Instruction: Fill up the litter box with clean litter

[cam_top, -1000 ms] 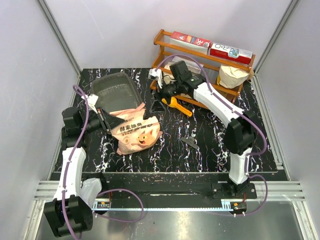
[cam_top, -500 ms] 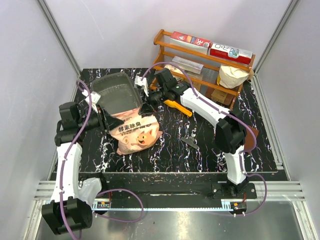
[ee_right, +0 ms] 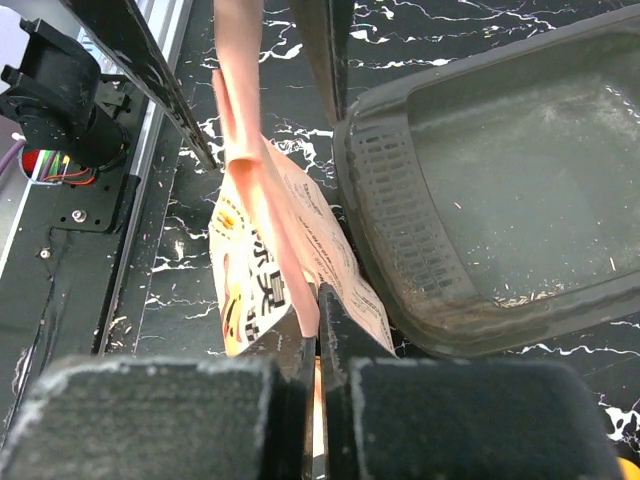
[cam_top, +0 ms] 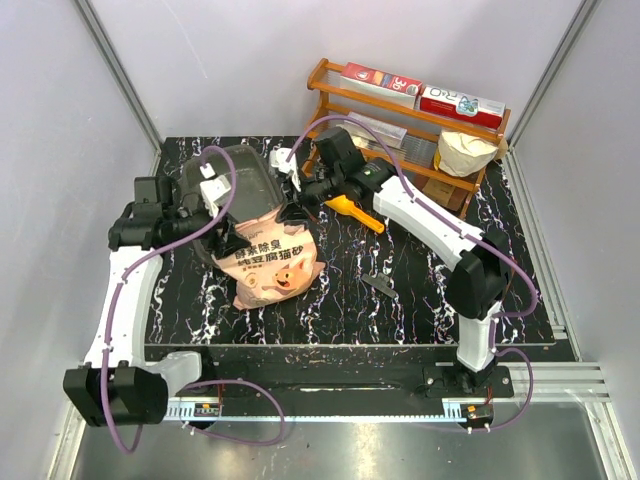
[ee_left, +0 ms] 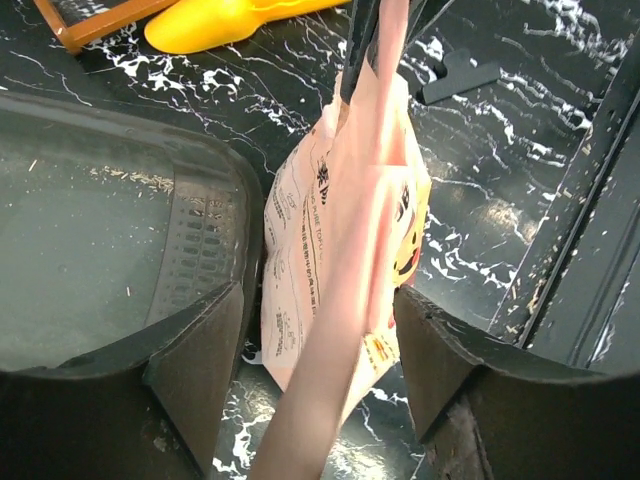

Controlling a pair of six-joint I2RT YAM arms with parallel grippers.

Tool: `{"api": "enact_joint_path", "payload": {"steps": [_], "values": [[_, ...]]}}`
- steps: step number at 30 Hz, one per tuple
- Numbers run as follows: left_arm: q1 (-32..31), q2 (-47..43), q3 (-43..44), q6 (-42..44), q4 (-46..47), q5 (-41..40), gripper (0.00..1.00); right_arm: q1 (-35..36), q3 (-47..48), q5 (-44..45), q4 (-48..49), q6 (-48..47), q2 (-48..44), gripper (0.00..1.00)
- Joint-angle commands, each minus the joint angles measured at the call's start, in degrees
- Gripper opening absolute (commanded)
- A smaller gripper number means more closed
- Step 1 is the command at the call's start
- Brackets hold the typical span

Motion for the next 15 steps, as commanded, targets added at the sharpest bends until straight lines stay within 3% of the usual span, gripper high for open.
{"api": "enact_joint_path", "payload": {"steps": [1, 5, 6, 10, 12, 13, 14, 15], "values": [[-4.5, 2.1, 3.5, 4.7, 3.5, -3.3, 0.66, 1.5, 3.0, -1.3, 1.4, -1.4, -4.1, 0.0], [-8.3, 5.0, 5.2, 4.1, 3.5, -3.9, 0.56, 1.8, 2.9, -0.6, 1.5, -0.1, -4.5, 0.0], [-9.1, 5.7, 5.6, 3.8, 3.3, -3.9, 0.45, 1.7, 2.7, -0.2, 1.5, 0.3, -4.6, 0.0], [-11.4, 5.8, 5.3, 1.6, 3.2, -4.0, 0.16, 1.7, 0.3, 3.9, 2.0, 2.1, -7.0, 0.0], [-11.5, 4.5, 4.6, 0.1, 4.1, -5.6, 0.07, 1.6, -2.3, 8.7, 5.5, 6.6, -8.6, 0.16], [-11.5, 3.9, 4.3, -1.5, 4.8, -6.3, 0.0, 1.6, -3.3, 15.7, 6.7, 12.4, -10.4, 0.28], [-11.5, 3.0, 3.9, -2.1, 6.0, -6.8, 0.0, 1.5, -4.4, 19.4, 7.0, 15.3, -11.0, 0.54], [-11.5, 0.9, 2.9, -4.1, 7.1, -7.3, 0.0, 1.2, -4.6, 22.5, 6.8, 21.3, -11.4, 0.66]]}}
